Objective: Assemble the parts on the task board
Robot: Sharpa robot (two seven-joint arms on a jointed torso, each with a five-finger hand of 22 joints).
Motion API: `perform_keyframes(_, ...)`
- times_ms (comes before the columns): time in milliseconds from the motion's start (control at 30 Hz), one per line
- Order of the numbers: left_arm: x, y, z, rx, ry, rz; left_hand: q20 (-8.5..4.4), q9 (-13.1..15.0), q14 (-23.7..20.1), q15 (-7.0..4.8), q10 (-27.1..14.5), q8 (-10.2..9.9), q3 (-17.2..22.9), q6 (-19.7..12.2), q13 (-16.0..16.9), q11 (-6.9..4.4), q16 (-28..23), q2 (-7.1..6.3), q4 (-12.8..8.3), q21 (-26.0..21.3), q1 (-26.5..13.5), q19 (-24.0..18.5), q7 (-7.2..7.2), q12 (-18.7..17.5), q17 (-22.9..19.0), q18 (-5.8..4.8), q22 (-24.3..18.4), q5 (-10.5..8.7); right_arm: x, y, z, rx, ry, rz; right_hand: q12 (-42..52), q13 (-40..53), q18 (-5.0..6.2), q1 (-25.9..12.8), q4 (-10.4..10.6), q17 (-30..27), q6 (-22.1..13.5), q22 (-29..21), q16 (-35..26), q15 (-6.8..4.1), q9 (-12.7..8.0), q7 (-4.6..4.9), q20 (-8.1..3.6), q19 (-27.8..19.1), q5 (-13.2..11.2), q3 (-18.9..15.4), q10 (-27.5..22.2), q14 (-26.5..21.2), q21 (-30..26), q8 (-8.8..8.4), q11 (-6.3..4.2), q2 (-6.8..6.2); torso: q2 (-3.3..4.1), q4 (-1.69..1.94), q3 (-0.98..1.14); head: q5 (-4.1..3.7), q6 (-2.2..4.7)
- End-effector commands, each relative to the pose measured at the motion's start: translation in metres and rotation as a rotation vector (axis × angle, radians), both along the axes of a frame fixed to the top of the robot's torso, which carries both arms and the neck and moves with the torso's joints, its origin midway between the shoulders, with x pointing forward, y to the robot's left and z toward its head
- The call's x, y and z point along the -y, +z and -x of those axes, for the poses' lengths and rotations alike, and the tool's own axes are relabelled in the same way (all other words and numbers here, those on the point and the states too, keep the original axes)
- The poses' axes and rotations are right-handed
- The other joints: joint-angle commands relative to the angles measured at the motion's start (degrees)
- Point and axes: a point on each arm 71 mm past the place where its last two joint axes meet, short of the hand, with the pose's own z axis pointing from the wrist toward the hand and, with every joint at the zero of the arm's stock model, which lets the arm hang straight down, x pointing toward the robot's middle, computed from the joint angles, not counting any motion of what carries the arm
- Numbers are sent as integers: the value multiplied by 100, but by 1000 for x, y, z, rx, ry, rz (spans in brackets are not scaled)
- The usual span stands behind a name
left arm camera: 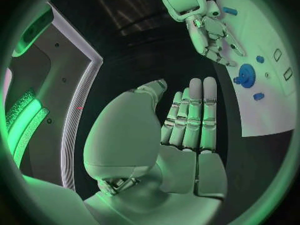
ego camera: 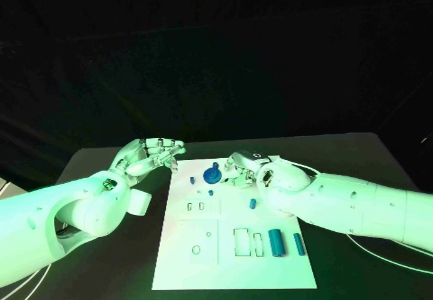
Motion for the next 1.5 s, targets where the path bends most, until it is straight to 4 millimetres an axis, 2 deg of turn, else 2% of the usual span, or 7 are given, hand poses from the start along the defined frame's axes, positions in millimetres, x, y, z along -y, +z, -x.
perform_keyframes(33,0,1,0,9,-5,3,1,9,-37,-14,-39,-21,18,-41,-4,-7,25,20,1,39,-15,-51,-1,-40,4,36,5,-37,12,15,5,45,23,-99,7,1228,-82,109,-55,1510,47,1507,31,21,-14,-1,4,610,-8,23,349,597,25,-37,31,-27,-16,-21,-5,8,14)
perform_keyframes(233,-2,1,-1,8,0,3,3,11,-46,-11,-40,-22,27,-42,-4,-6,26,15,-4,49,-17,-61,-1,-37,1,35,10,-38,51,36,14,-7,40,-237,-158,1095,-82,387,-157,1380,29,1507,-16,1,-45,6,-10,610,-11,109,223,566,25,-99,39,-131,-48,-71,0,-10,31)
perform_keyframes(367,-2,0,-1,7,0,3,4,11,-51,-10,-39,-21,28,-41,-3,-6,23,13,-4,49,-20,-65,-2,-36,-1,35,10,-39,79,43,18,-51,33,-276,-205,1060,-73,564,-242,1392,29,1483,-12,-23,-59,-7,-30,590,-11,100,187,569,-6,-126,29,-272,-77,-117,2,-35,43)
perform_keyframes(700,1,-1,-3,5,-7,6,7,16,-78,-9,-20,-14,33,-28,1,-10,10,4,-5,50,-31,-85,-7,-24,-12,35,10,-41,135,36,16,-88,-11,-229,-324,971,-59,1120,-481,1437,63,1445,3,-69,-81,-42,-74,558,-9,126,101,579,-57,-167,-3,-430,-115,-183,47,-55,23)
perform_keyframes(1100,2,-2,-3,4,-11,6,8,21,-87,-11,2,-6,40,-14,6,-14,6,-1,-8,53,-35,-98,-10,-12,-18,36,11,-41,153,22,9,-108,-39,-182,-306,986,-67,1251,-546,1469,113,1467,15,-83,-78,-56,-86,576,-8,169,117,587,-29,-153,-15,-429,-100,-140,31,-95,-1)
perform_keyframes(1333,1,-3,-4,3,-7,5,8,21,-87,-11,2,-6,40,-14,6,-14,6,-1,-8,53,-35,-98,-10,-12,-18,36,11,-41,158,15,6,-118,-54,-166,-297,994,-69,1263,-552,1476,130,1472,18,-85,-76,-58,-88,581,-8,177,125,589,-22,-146,-17,-425,-101,-157,17,-73,-17)
perform_keyframes(1500,1,-3,-4,3,-8,5,8,21,-87,-11,2,-6,40,-14,6,-14,6,-1,-8,53,-35,-98,-10,-12,-18,36,11,-41,158,10,4,-122,-61,-161,-255,1028,-77,1243,-526,1487,198,1493,22,-93,-69,-61,-97,598,-8,208,159,592,7,-119,-22,-376,-99,-148,18,-71,-35)
